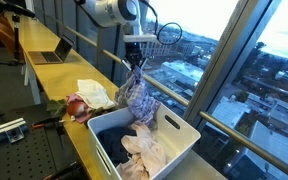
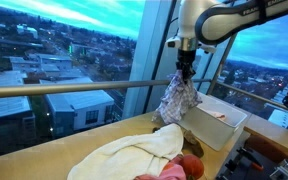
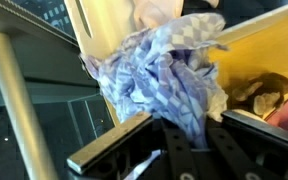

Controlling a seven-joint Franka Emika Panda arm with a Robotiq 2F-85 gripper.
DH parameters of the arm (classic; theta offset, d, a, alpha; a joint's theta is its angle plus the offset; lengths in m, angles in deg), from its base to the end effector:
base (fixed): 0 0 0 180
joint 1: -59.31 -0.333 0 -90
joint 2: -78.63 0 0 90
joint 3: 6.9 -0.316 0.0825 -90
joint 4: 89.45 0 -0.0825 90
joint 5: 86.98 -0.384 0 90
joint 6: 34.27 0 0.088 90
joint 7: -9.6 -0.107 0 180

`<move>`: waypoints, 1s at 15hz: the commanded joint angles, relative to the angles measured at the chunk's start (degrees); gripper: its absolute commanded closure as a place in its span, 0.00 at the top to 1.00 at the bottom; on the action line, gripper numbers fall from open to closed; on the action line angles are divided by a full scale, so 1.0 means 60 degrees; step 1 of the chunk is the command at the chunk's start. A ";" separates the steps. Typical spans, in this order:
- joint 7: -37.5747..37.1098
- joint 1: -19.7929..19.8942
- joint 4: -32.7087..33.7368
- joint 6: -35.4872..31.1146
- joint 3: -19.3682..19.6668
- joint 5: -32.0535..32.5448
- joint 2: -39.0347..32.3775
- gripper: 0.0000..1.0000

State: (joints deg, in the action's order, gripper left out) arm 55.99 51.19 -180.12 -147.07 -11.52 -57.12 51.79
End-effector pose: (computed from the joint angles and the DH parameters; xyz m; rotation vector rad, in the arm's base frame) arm 0.6695 0.1111 0.3669 2.2181 1.5993 -0.2768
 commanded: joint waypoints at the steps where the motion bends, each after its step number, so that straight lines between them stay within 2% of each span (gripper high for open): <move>1: -0.0288 0.0586 -0.1007 -0.0291 0.0295 -0.0029 0.1725 0.02; 6: 0.0007 0.1609 -0.1067 -0.0223 0.0881 -0.0207 0.3284 0.02; 11: 0.1202 0.2604 -0.0846 -0.0085 0.1713 -0.0481 0.4402 0.02; 15: 0.1677 0.2850 -0.1124 -0.0144 0.2074 -0.0696 0.4777 0.02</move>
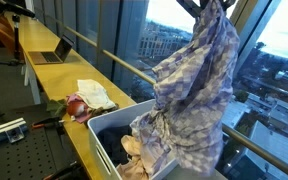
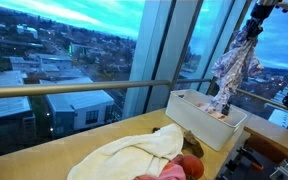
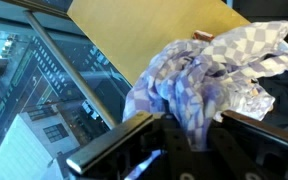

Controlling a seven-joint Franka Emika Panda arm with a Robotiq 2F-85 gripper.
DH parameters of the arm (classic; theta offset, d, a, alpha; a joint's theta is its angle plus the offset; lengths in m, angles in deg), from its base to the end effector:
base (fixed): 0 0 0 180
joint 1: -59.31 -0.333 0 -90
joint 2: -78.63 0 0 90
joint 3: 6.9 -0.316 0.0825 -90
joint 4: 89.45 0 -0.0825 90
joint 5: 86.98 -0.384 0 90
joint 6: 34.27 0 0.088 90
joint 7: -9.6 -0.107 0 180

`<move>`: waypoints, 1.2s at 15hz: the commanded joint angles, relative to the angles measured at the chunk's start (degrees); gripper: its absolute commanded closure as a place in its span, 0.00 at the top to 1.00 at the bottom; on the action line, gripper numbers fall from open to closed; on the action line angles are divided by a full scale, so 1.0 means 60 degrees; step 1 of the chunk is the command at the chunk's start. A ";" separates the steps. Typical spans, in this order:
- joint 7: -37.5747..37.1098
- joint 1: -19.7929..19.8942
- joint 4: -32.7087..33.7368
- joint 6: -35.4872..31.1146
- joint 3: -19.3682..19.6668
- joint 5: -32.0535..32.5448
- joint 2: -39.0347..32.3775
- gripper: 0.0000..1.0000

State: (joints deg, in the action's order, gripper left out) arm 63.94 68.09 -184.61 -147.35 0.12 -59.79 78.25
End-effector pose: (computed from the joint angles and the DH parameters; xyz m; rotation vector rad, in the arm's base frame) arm 0.5613 -0.1890 0.6251 2.3895 1.0012 -0.0264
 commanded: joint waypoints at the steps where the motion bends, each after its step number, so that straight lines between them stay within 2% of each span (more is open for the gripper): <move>1: 0.0370 0.0031 -0.0465 -0.0101 0.0158 -0.0268 0.0415 0.02; 8: 0.0174 -0.0352 -0.1134 0.0044 -0.0117 -0.0198 0.0686 0.02; 14: -0.0085 -0.0875 -0.1228 0.0135 -0.0558 -0.0024 0.0617 0.02; 18: -0.0155 -0.0991 -0.1357 -0.0014 -0.0633 0.0030 0.0399 0.02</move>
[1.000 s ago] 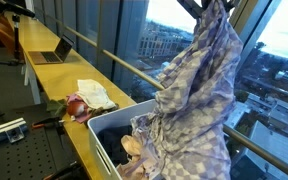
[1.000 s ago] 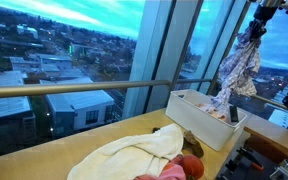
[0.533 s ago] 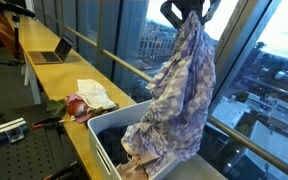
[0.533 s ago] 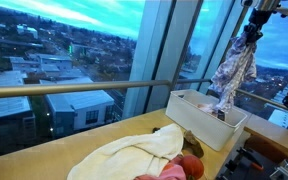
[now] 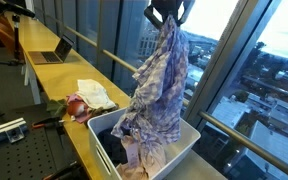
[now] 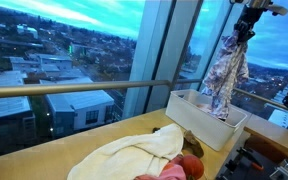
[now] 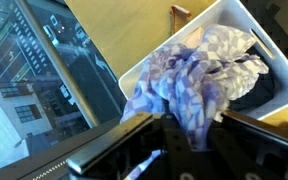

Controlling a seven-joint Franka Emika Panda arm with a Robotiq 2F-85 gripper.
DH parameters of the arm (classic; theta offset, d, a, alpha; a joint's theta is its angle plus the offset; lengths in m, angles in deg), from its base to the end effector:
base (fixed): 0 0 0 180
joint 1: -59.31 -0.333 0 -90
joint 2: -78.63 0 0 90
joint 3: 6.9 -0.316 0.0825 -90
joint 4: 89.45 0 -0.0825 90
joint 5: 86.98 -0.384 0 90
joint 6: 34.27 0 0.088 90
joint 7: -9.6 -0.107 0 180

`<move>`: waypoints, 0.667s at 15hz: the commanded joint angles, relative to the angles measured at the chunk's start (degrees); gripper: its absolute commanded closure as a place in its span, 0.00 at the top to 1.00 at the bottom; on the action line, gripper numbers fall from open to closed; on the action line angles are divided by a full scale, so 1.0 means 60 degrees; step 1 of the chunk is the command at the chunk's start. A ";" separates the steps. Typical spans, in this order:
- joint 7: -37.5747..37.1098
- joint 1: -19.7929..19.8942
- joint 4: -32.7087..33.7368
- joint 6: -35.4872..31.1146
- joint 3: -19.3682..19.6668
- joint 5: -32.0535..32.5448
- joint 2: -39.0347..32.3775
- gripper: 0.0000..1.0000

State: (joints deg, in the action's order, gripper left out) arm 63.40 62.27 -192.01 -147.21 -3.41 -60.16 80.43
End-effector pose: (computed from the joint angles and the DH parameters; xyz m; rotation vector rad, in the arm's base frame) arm 0.5681 -0.0939 0.5815 2.3475 1.2296 -0.0591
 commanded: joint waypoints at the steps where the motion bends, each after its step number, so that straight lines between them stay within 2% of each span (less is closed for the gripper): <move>1: -0.0076 -0.0019 -0.0182 -0.0089 -0.0025 0.0080 -0.0013 0.02; 4: -0.0051 0.0039 -0.0309 -0.0131 0.0032 0.0033 -0.0152 0.02; 5: -0.0042 0.0058 -0.0309 -0.0100 0.0049 -0.0004 -0.0218 0.35; 6: -0.0052 0.0070 -0.0321 -0.0093 0.0058 -0.0031 -0.0258 0.36; 10: -0.0086 0.0034 -0.0324 0.0040 0.0023 -0.0060 -0.0258 0.64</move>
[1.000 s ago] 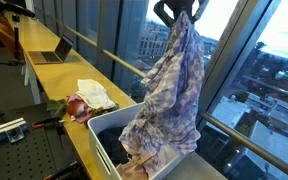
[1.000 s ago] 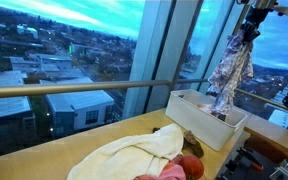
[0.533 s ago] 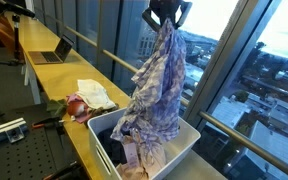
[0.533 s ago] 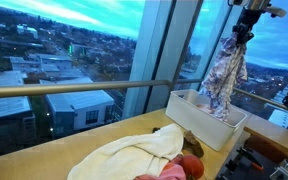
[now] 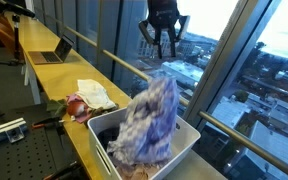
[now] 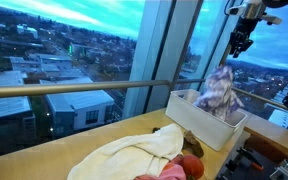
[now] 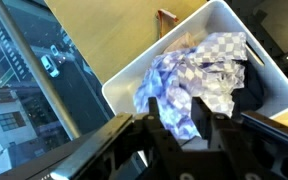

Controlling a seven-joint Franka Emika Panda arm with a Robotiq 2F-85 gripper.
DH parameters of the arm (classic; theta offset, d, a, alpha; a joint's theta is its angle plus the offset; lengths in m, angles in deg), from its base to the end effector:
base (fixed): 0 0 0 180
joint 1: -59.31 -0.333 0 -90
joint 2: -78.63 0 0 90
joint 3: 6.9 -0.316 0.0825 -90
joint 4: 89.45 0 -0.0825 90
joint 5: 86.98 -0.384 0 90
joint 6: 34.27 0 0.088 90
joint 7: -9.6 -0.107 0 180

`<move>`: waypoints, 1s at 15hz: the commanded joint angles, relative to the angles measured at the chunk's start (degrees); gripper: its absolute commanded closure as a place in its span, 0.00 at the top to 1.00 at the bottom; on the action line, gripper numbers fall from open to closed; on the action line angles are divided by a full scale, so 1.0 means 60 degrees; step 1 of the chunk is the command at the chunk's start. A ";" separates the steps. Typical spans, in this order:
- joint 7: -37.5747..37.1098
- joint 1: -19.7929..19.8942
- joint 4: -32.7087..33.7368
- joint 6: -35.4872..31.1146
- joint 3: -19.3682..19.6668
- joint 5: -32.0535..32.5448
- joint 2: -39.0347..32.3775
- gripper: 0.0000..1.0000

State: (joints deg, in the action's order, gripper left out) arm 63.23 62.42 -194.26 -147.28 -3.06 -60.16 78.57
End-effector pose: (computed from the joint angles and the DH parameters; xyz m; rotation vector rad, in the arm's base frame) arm 0.5714 -0.0988 0.5433 2.3761 1.2515 -0.1409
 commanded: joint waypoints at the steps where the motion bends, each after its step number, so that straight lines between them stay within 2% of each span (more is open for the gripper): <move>1: -0.0066 -0.0002 0.0049 0.0063 -0.0046 -0.0058 0.0065 0.70; 5: -0.0333 -0.0172 -0.0278 -0.0023 -0.0225 0.0009 0.0128 0.99; 15: -0.2978 -0.1499 -0.2113 -0.0510 -0.1607 -0.0036 -0.0140 1.00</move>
State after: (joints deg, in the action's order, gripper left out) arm 49.79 55.42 -204.43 -148.66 -10.66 -60.18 78.26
